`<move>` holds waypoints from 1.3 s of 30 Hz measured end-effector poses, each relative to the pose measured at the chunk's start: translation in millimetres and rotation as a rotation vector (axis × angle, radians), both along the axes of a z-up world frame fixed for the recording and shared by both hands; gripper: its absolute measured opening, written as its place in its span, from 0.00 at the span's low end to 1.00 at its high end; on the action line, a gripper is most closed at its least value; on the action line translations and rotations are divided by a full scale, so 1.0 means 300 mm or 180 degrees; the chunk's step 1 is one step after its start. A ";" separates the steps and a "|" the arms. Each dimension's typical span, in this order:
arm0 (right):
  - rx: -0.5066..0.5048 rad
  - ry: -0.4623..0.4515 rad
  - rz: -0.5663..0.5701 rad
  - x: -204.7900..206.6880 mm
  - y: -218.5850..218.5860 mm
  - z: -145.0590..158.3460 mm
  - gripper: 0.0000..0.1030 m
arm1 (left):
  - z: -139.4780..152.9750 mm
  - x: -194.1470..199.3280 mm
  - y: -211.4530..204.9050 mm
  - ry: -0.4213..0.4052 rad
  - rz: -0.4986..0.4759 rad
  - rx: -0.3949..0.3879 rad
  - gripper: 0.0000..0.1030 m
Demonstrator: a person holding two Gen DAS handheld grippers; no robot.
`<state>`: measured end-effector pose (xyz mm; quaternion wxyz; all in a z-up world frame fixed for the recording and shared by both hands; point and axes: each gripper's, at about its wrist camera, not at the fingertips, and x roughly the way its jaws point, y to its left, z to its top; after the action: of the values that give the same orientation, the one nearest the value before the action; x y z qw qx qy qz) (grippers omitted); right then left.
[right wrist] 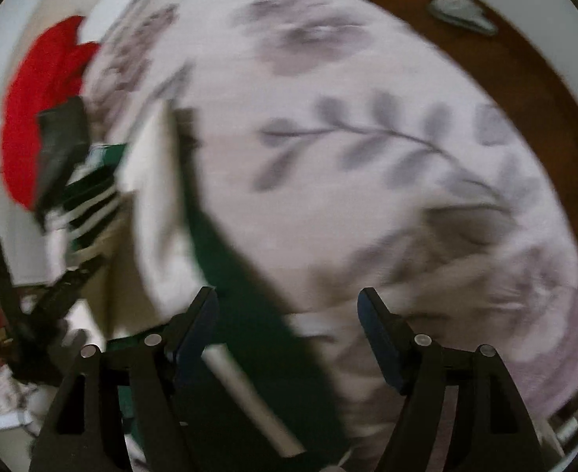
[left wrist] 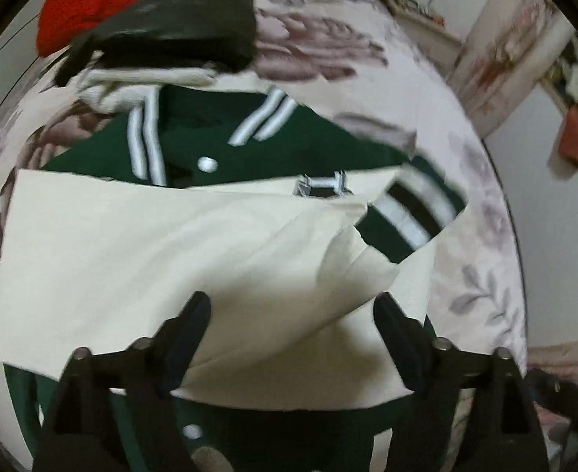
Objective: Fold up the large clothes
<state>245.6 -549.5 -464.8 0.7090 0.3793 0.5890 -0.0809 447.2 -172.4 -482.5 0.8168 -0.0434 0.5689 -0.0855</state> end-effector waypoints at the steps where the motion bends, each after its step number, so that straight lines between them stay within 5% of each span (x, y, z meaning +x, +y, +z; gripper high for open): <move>1: 0.0111 -0.0047 0.0032 0.037 0.019 0.006 0.73 | 0.018 -0.011 0.043 -0.0026 0.0077 0.0007 0.82; 8: 0.0688 -0.0217 0.0274 0.331 0.179 -0.031 0.73 | 0.019 -0.102 0.366 -0.0058 0.0707 0.0484 0.82; 13: 0.0683 0.0223 0.0647 0.534 0.348 -0.174 0.72 | -0.070 -0.171 0.581 0.0133 0.1009 0.1004 0.82; 16: 0.0094 0.0115 0.0923 0.614 0.420 -0.167 0.10 | -0.096 -0.218 0.705 0.0203 0.1176 0.1113 0.82; 20: -0.0496 0.0366 0.0818 0.664 0.390 -0.204 0.00 | -0.147 -0.277 0.800 0.0393 0.1175 0.1161 0.82; 22: -0.0352 0.0473 0.0894 0.655 0.406 -0.202 0.01 | -0.147 -0.322 0.815 0.0480 0.1103 0.1134 0.82; 27: -0.0298 0.0677 0.1389 0.445 0.593 -0.074 0.10 | -0.138 -0.454 0.831 0.0606 0.0918 0.1225 0.82; 29: -0.0117 0.0878 0.1536 0.271 0.723 -0.083 0.44 | -0.160 -0.523 0.835 0.0709 0.0833 0.1337 0.82; 31: 0.0218 0.1184 0.1514 0.073 0.853 -0.151 0.54 | -0.195 -0.597 0.830 0.0810 0.0721 0.1330 0.82; 35: 0.1089 0.1964 0.0557 -0.344 0.992 -0.360 0.54 | -0.278 -0.712 0.793 0.1051 0.0468 0.1231 0.82; 39: 0.1515 0.2116 -0.0542 -0.602 1.030 -0.448 0.54 | -0.324 -0.776 0.728 0.1057 0.0210 0.1189 0.82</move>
<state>64.9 -240.3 -599.3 0.3637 0.5331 0.7546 -0.1189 214.4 46.1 -579.8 0.7083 0.0763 0.6995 0.0561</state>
